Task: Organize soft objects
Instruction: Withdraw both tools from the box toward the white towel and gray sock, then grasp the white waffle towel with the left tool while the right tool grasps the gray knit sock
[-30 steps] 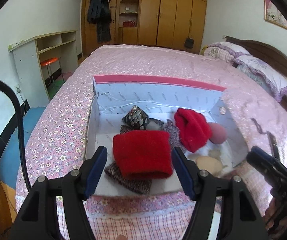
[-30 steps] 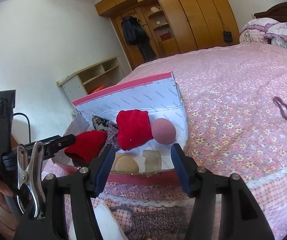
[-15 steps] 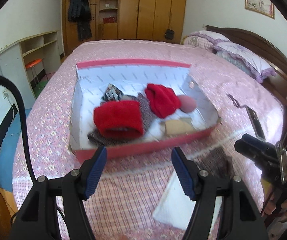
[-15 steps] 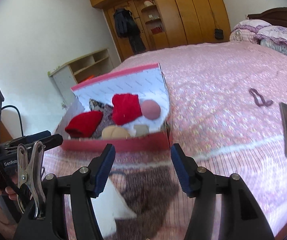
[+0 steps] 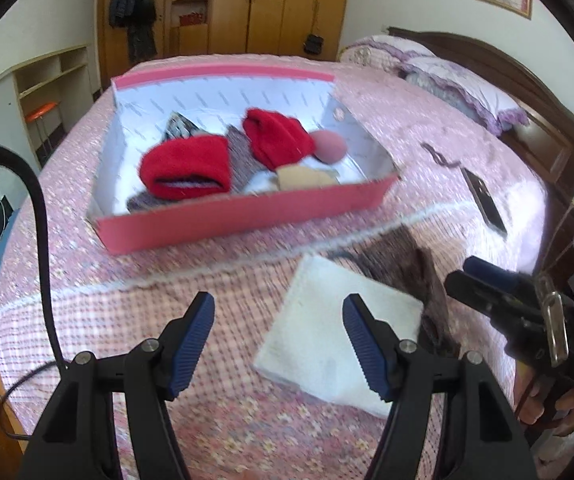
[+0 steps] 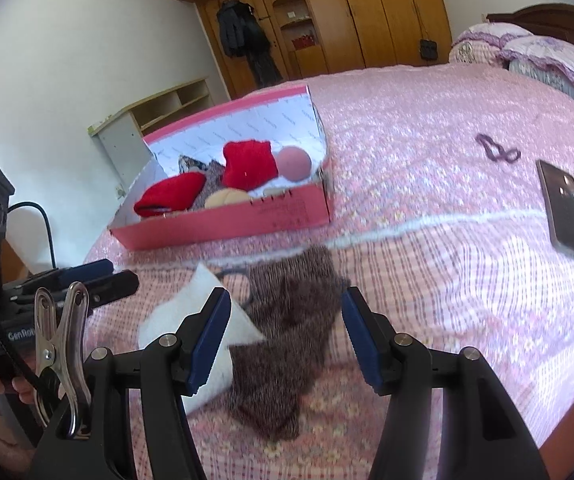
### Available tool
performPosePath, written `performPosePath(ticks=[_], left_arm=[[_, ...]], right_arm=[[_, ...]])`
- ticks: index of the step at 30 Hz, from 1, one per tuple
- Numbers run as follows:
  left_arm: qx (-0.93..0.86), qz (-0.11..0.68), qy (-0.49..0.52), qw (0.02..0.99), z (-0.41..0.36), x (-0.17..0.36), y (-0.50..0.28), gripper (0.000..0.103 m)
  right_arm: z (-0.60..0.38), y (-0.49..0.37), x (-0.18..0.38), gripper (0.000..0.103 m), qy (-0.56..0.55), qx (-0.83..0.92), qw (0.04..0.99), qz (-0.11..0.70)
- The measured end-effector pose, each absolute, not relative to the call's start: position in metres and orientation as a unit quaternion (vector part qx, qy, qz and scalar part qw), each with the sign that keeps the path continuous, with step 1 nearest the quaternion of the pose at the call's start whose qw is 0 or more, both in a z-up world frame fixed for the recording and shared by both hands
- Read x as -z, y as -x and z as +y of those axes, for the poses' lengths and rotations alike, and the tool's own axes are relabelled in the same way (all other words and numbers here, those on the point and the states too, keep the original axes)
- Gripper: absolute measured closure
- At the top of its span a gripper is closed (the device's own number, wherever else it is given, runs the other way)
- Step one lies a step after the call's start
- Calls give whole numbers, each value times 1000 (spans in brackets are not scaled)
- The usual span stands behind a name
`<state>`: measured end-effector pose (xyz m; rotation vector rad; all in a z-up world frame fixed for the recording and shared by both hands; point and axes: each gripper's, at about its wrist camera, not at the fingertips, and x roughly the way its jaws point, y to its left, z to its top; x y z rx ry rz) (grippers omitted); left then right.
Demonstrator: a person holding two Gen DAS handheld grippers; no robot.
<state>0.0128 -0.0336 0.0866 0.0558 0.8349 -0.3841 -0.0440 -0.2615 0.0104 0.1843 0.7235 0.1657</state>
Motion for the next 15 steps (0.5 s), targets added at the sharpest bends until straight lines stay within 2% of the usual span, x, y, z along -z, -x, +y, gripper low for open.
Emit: performPosePath(ticks=[15], left_arm=[[201,459,-24,865,-56,-44,-5,33]], right_arm=[[-264,52,9,44,-97,-69,920,374]])
